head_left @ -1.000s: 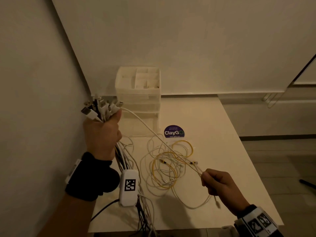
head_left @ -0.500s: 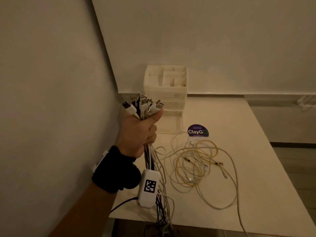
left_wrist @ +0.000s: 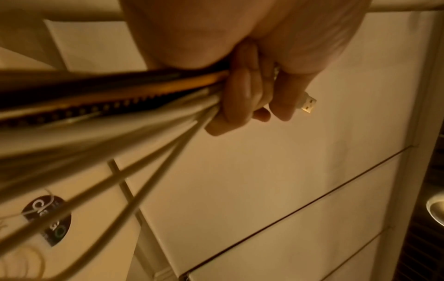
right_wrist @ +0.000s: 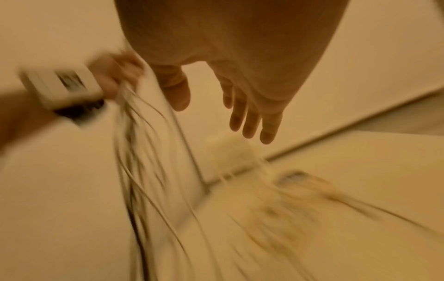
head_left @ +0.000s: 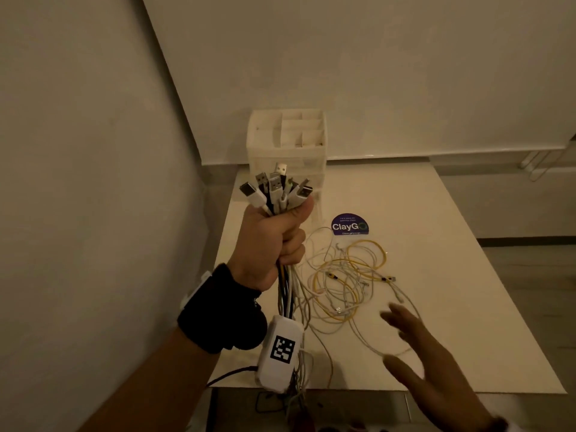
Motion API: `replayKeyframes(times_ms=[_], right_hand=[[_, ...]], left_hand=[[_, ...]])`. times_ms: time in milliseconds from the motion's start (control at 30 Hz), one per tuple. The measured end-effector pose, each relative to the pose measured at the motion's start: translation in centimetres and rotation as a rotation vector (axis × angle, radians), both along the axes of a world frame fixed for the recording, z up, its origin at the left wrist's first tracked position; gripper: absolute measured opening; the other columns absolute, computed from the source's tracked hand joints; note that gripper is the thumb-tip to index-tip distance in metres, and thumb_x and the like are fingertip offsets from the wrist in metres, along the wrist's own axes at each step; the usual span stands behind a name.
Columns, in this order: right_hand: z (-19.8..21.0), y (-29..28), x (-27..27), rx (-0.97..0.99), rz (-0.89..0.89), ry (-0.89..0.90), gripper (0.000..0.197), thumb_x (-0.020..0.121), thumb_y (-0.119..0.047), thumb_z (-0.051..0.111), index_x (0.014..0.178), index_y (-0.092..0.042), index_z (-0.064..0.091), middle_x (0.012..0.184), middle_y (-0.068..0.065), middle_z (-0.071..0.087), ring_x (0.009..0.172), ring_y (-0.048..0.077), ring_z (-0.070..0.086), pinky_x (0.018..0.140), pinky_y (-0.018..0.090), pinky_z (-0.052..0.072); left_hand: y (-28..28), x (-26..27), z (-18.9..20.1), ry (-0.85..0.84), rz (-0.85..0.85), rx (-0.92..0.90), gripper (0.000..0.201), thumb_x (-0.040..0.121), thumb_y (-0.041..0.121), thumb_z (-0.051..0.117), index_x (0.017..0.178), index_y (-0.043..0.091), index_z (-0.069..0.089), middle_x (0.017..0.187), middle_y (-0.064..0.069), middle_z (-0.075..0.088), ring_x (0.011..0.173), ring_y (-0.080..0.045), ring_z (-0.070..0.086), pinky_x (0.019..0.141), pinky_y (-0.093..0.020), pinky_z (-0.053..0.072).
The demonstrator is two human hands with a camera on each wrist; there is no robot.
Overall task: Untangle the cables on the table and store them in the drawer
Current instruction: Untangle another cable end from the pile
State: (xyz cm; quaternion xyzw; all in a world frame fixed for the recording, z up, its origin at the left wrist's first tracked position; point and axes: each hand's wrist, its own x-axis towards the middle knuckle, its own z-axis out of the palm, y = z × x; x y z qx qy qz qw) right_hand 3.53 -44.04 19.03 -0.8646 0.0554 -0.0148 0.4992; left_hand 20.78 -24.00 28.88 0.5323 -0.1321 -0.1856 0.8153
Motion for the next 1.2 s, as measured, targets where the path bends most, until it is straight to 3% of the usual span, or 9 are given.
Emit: replayKeyframes(times_ms=[100,200,433,567,700,900,1000,1100,1200], right_hand=[[3.6,4.8,5.4,0.039,0.251,-0.174,0.07,0.084,-0.029,0.063,0.144,-0.029,0.029,0.135,-0.022,0.05,0.125,-0.003,0.047,0.106,0.022,0.038],[5.5,8.4,8.2,0.141,0.34,-0.181,0.049,0.083,-0.016,0.067,0.121,-0.02,0.037,0.1,0.0,0.062,0.082,0.015,0.06,0.076,0.042,0.05],[-0.5,10.4,7.2,0.127,0.338,-0.173,0.027,0.092,-0.043,0.049,0.082,-0.018,0.048,0.071,0.001,0.061,0.065,0.02,0.059,0.064,0.041,0.047],[-4.0,10.0,6.8,0.097,0.357,-0.124,0.024,0.091,-0.044,0.045,0.081,-0.022,0.043,0.069,-0.012,0.05,0.064,0.013,0.05,0.064,0.034,0.041],[-8.8,8.9,5.5,-0.007,0.444,0.088,0.019,0.095,-0.036,0.044,0.085,-0.02,0.043,0.077,-0.001,0.055,0.071,0.02,0.054,0.069,0.037,0.044],[-11.6,7.5,4.2,-0.043,0.493,0.288,0.041,0.094,-0.048,0.038,0.107,-0.01,0.047,0.097,0.02,0.062,0.086,0.035,0.058,0.076,0.041,0.046],[-11.5,5.7,4.9,0.002,0.493,0.351,0.038,0.095,-0.041,0.05,0.119,-0.012,0.046,0.107,0.016,0.063,0.095,0.031,0.061,0.084,0.041,0.051],[-9.9,1.6,6.4,-0.04,0.553,0.413,0.067,0.083,-0.043,0.067,0.138,-0.023,0.034,0.135,0.002,0.047,0.12,0.018,0.047,0.101,0.035,0.041],[-9.3,-4.6,9.8,-0.128,0.581,0.525,0.081,0.08,-0.012,0.068,0.147,-0.025,0.024,0.138,-0.003,0.045,0.12,0.01,0.041,0.101,0.027,0.036]], left_hand=[[-1.1,-1.4,-0.2,-0.044,-0.06,0.002,0.021,0.085,0.018,0.061,0.073,0.008,0.047,0.046,0.002,0.018,0.031,-0.008,0.019,0.037,-0.016,0.022],[-1.1,-2.5,-0.2,-0.09,-0.038,-0.005,0.021,0.085,0.016,0.061,0.067,0.011,0.05,0.048,-0.004,0.013,0.032,-0.01,0.018,0.038,-0.017,0.021],[0.2,-3.1,0.1,-0.034,0.022,-0.018,0.032,0.086,0.022,0.059,0.062,0.013,0.04,0.049,0.0,0.015,0.033,-0.008,0.018,0.037,-0.018,0.018],[-0.2,-3.4,-0.4,-0.054,0.041,0.01,0.032,0.087,0.023,0.059,0.058,0.019,0.046,0.047,0.004,0.019,0.034,-0.007,0.018,0.038,-0.019,0.016],[0.0,-3.1,0.4,-0.042,0.015,-0.086,0.061,0.076,0.034,0.077,0.065,0.009,0.023,0.049,0.002,0.013,0.033,-0.004,0.02,0.036,-0.015,0.022],[-1.6,-2.4,-0.3,-0.051,-0.024,-0.024,0.057,0.068,0.045,0.082,0.063,0.015,0.034,0.051,-0.002,0.01,0.033,-0.005,0.018,0.036,-0.014,0.022],[-2.2,-2.3,-0.6,-0.035,-0.014,-0.016,0.062,0.068,0.045,0.082,0.066,0.012,0.03,0.051,-0.003,0.009,0.033,-0.005,0.017,0.036,-0.014,0.022],[-2.5,-2.2,-0.7,-0.036,-0.01,-0.009,0.058,0.069,0.044,0.082,0.066,0.012,0.034,0.05,-0.003,0.01,0.033,-0.006,0.018,0.037,-0.014,0.022],[-2.5,-2.0,-0.7,-0.024,0.002,0.002,0.055,0.068,0.043,0.082,0.066,0.012,0.037,0.051,-0.004,0.007,0.033,-0.007,0.017,0.037,-0.014,0.022]])
